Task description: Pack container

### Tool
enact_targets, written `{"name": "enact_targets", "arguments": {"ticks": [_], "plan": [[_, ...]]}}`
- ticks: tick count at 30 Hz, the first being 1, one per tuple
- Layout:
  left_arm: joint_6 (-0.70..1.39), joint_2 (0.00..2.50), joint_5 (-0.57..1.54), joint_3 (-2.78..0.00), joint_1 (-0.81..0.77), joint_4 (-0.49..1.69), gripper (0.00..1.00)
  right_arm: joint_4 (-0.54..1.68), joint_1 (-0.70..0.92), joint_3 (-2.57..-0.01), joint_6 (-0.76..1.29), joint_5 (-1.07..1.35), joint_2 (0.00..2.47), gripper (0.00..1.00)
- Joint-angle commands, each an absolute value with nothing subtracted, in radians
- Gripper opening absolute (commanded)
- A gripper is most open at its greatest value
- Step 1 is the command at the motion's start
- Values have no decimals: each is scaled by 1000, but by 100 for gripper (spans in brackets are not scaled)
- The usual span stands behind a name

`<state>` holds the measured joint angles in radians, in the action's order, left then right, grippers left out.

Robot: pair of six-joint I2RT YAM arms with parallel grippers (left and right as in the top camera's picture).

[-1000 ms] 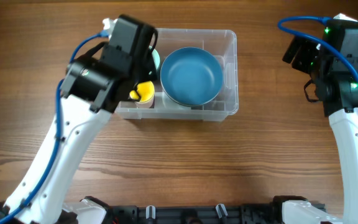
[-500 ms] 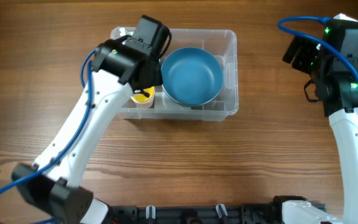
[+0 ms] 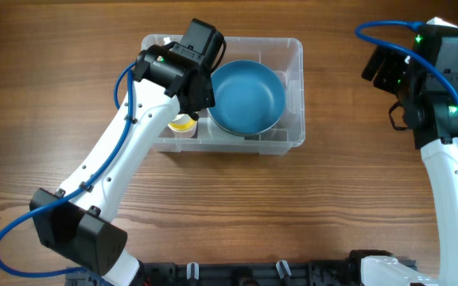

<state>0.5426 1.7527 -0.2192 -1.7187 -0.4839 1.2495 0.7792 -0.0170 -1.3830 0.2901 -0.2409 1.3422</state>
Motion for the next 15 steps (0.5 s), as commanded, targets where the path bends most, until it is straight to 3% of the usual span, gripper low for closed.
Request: {"name": "enact_targets", "arguments": {"ticks": [1,2,3,8,12,13,15], "plan": [[530,1764,-211,-1720,-479,1246,43,779,-17,-1397,281,-262,1351,100],[530,1764,-211,-1720,-479,1246,64,779,-17,-1397,281,-262,1351,100],[530,1764,-211,-1720,-478,1245,72,779,-17,-1397,281,-262,1351,100],[530,1746,-243,-1737,-431,1242,78,779,-17,-1397,281,-262,1351,100],[531,1686,-263,-1774,-313,1232,89,779,-17,-1397,281,-262,1351,99],[532,1671,-262,-1774,-282,1223,98,779,-17,-1397,281,-262,1351,100],[532,1641,-260,-1774,-202,1215,100,779,-17,-1397,281,-262,1351,100]]}}
